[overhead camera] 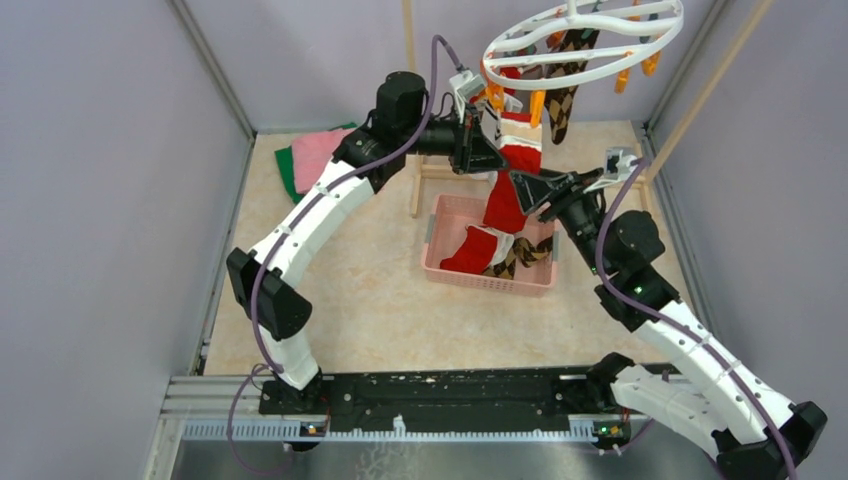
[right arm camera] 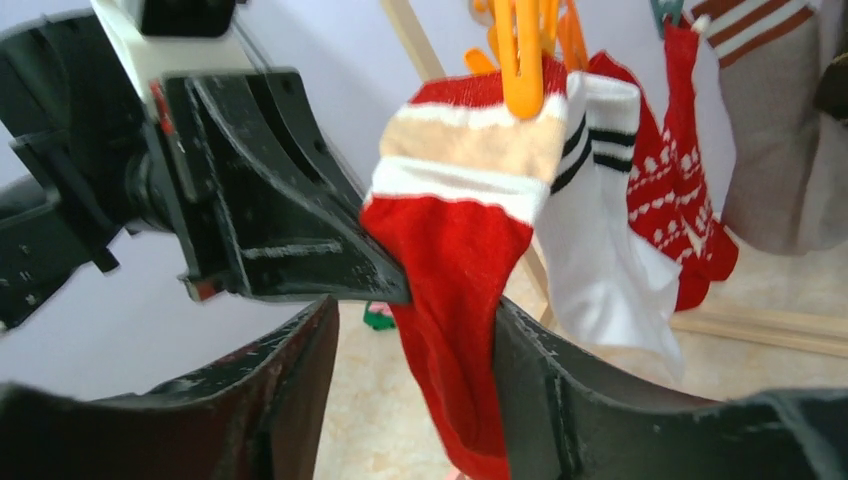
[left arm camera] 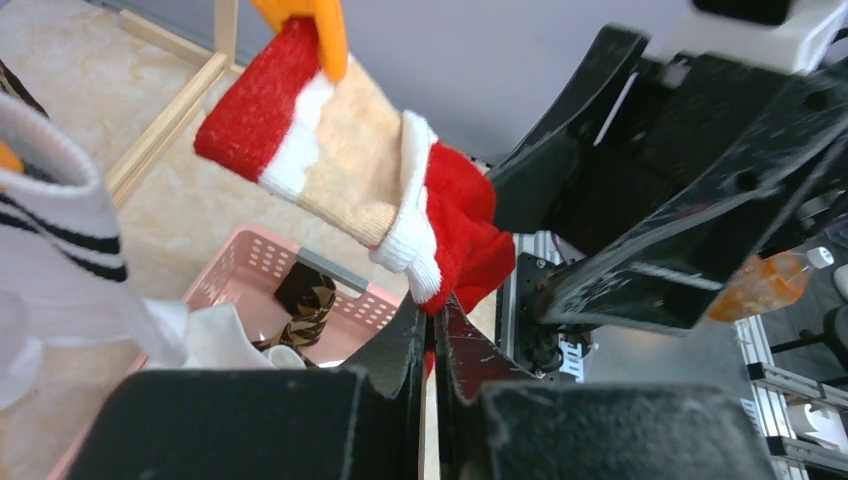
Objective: Remove the socks clipped to the hanger
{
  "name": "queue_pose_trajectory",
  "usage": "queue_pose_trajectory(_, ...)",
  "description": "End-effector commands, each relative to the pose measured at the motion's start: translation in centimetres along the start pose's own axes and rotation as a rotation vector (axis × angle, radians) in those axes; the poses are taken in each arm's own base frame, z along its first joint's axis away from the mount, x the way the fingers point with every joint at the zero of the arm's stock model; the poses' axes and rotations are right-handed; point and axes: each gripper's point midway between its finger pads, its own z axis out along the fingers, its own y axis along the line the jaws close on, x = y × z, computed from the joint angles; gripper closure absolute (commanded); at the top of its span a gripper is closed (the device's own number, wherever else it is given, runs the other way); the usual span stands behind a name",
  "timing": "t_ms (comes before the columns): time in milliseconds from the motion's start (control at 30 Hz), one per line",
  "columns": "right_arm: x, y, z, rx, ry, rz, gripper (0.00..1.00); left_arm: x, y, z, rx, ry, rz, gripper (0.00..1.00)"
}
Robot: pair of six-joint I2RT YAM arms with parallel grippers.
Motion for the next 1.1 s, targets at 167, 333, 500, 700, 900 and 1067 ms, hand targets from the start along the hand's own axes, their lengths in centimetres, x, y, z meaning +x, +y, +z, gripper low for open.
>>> queue_pose_trajectory(167,-6.2,1.9,2.0,-0.036,-0.118,-0.028,0.33,0.2,-1.7,0.4,0.001,-0.018,0.02,0.99)
queue_pose_trajectory(333,-7.6,1.2,3.7,-0.166,-0.049,0.025,0.28,0.0,-1.9,0.1,-0.015,-0.022,0.024,1.0)
queue_pose_trajectory(500,-7.6,1.2,4.1,-0.332,0.04,0.053,0.25,-0.3,-1.9,-0.1,-0.032,-0.026,0.037,1.0)
queue_pose_trajectory(700,-7.4,1.5,5.3,-0.456,0.091,0.12,0.27,-0.5,-1.7,-0.2,-0.047,-0.033,0.042,1.0)
queue_pose_trajectory(900,-5.5,-0.7,5.2,-0.363,0.074,0.164,0.28,0.0,-1.7,0.1,-0.045,-0.022,0.033,1.0)
queue_pose_trajectory(1067,-1.5,-1.3,2.3,-0.287,0.122,0.117,0.22,-0.2,-1.8,0.1,-0.045,-0.021,0.041,1.0)
